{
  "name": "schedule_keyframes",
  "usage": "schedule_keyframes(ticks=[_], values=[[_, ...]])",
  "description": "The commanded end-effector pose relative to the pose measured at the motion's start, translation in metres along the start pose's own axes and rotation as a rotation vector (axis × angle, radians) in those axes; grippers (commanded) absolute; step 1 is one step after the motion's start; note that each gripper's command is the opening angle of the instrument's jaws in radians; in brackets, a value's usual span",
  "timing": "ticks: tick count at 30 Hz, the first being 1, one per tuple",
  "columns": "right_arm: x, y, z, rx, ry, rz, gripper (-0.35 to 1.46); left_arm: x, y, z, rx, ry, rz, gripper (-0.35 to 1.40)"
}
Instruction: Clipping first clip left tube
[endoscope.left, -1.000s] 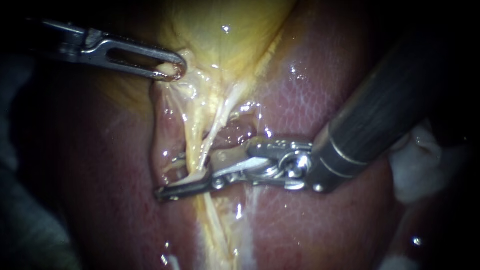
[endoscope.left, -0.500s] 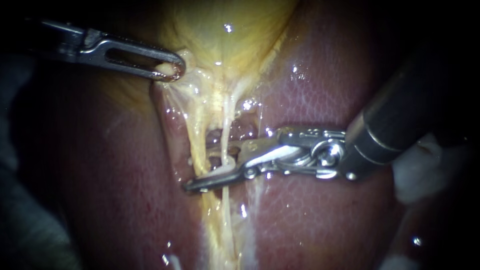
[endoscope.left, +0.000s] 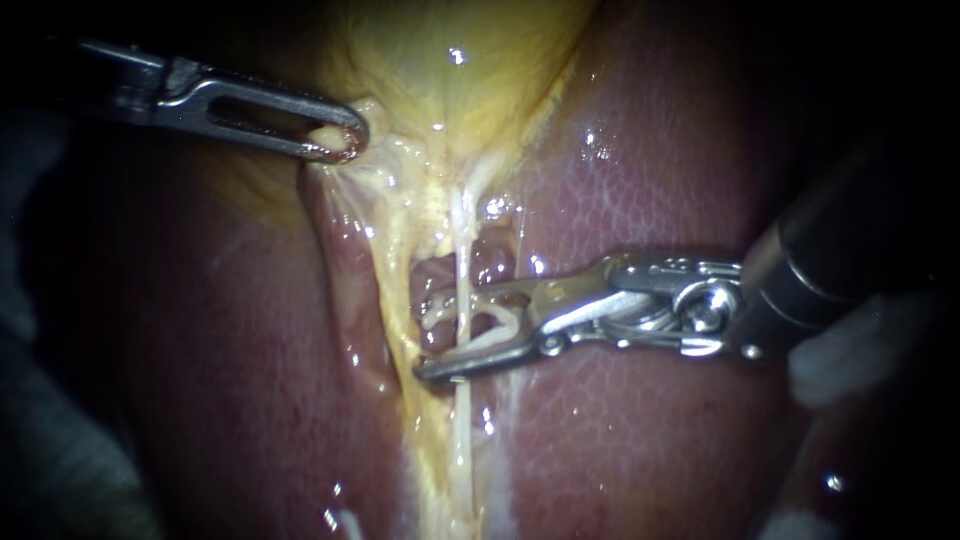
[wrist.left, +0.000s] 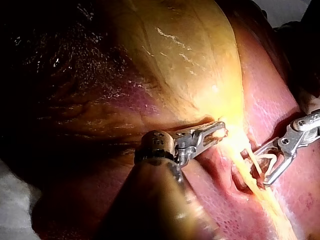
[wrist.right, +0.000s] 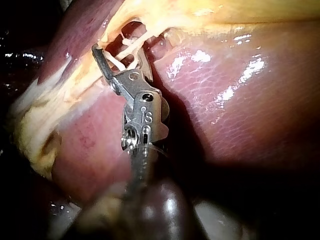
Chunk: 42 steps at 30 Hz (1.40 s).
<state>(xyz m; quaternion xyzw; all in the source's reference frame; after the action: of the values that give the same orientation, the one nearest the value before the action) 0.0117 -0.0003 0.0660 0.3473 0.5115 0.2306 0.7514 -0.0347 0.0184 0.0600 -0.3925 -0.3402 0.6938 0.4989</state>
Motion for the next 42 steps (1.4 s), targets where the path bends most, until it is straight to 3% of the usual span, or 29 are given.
schedule_keyframes(ticks=[1, 28, 42], values=[[0.0000, 0.0000, -0.0003, -0.002, 0.001, 0.000, 0.50, 0.0000, 0.0000, 0.0000, 0.000, 0.000, 0.000, -0.35], [-0.0013, 0.0002, -0.0069, -0.030, -0.037, 0.006, 0.50, 0.0000, 0.0000, -0.0001, 0.000, 0.000, 0.000, -0.35], [-0.0011, -0.0001, -0.0089, -0.026, -0.039, 0.004, 0.50, -0.0001, 0.0000, -0.0001, -0.001, -0.001, 0.000, -0.35]])
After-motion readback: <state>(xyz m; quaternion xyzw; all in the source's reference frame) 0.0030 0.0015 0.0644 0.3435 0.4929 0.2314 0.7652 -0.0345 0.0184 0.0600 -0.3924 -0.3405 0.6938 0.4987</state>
